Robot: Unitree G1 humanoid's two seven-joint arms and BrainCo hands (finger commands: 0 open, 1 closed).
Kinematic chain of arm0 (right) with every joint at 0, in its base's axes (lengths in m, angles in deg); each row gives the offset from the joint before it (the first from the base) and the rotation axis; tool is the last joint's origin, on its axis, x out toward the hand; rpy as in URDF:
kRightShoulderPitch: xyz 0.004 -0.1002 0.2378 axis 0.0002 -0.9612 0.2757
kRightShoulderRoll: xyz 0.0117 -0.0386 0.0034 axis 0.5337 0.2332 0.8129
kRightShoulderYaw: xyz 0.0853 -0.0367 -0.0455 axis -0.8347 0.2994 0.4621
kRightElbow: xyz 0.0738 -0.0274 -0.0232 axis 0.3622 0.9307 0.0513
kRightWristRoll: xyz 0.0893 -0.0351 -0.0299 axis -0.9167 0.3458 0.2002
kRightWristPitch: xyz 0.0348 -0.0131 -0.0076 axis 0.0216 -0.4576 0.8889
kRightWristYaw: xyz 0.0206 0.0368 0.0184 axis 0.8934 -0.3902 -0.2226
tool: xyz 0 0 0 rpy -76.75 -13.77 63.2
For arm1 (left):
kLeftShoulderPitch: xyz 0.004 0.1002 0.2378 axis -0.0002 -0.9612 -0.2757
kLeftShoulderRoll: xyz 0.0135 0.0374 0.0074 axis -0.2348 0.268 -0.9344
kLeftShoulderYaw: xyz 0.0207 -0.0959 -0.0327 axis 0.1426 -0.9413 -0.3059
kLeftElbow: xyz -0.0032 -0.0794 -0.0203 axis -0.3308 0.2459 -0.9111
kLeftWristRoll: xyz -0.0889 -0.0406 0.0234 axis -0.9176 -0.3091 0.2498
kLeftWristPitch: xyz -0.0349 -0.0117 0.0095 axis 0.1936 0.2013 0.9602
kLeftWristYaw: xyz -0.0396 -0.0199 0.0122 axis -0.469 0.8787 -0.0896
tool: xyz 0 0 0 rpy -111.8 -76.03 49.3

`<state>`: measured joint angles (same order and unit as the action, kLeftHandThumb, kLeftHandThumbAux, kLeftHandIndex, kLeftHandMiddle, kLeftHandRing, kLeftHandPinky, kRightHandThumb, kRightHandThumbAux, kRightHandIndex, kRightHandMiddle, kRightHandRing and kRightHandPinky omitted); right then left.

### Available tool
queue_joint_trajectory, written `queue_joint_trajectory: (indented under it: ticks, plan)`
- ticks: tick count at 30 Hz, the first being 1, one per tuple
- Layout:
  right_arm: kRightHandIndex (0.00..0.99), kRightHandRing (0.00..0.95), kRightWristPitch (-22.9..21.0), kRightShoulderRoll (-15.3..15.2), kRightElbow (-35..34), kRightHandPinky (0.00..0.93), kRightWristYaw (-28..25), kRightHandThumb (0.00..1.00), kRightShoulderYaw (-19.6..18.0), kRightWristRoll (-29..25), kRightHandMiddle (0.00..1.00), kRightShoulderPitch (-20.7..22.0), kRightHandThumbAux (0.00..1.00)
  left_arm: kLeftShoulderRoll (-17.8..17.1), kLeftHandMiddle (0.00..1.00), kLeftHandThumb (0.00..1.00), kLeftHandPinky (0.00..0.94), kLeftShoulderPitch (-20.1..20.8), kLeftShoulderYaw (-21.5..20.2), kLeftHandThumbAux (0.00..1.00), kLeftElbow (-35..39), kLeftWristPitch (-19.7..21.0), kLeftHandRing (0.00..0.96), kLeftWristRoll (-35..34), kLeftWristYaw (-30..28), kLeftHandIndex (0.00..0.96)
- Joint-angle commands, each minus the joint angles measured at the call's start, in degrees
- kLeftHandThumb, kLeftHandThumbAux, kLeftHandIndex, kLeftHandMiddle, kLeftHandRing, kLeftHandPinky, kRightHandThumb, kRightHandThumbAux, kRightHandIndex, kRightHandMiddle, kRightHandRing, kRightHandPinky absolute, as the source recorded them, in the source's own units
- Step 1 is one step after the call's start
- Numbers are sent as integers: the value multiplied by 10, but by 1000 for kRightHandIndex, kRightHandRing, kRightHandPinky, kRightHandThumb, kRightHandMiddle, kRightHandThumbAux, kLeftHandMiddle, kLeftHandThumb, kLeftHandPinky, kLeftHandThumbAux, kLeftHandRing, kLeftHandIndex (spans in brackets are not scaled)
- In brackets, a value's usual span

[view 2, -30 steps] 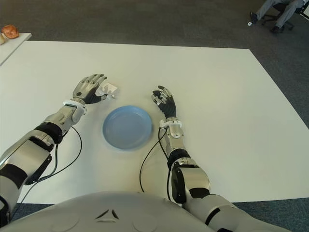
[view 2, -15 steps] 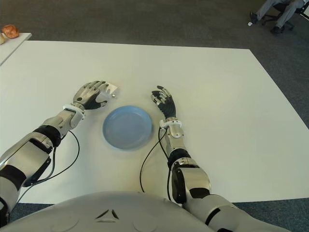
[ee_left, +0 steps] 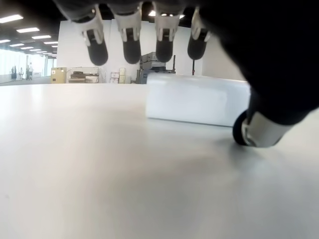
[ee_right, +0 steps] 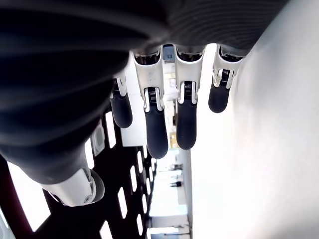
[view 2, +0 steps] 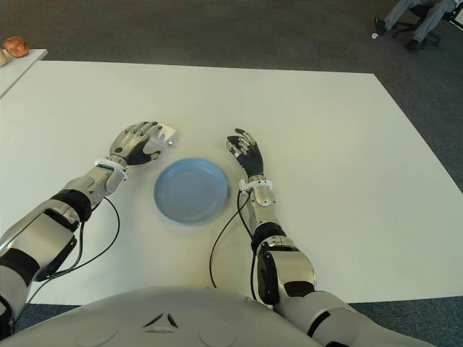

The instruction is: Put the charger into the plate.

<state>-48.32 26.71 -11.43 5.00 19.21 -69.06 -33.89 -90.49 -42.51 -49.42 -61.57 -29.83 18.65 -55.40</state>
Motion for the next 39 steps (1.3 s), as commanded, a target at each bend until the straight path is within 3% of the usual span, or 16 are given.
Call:
queue_joint_trajectory:
  ticks: [1,14,30,39]
  plan:
    - [199,295,-32,2,23,179,5,0,1,-2,366,-34,671,-7,57,0,85,-23,9,616,-4,-25,54,4,-12,22]
    - [212,299,-41,2,21,162,-1,0,0,-5,371,-32,653,-50,72,0,75,-31,31,623,24,-51,57,37,-9,30]
    - [214,296,-49,-2,22,151,9,0,8,5,376,-29,604,-139,72,0,35,-52,99,603,120,10,45,143,-3,33]
    - [208,293,-55,-5,20,152,11,0,12,5,374,-29,598,-184,44,0,3,-76,112,593,178,49,8,180,-12,18]
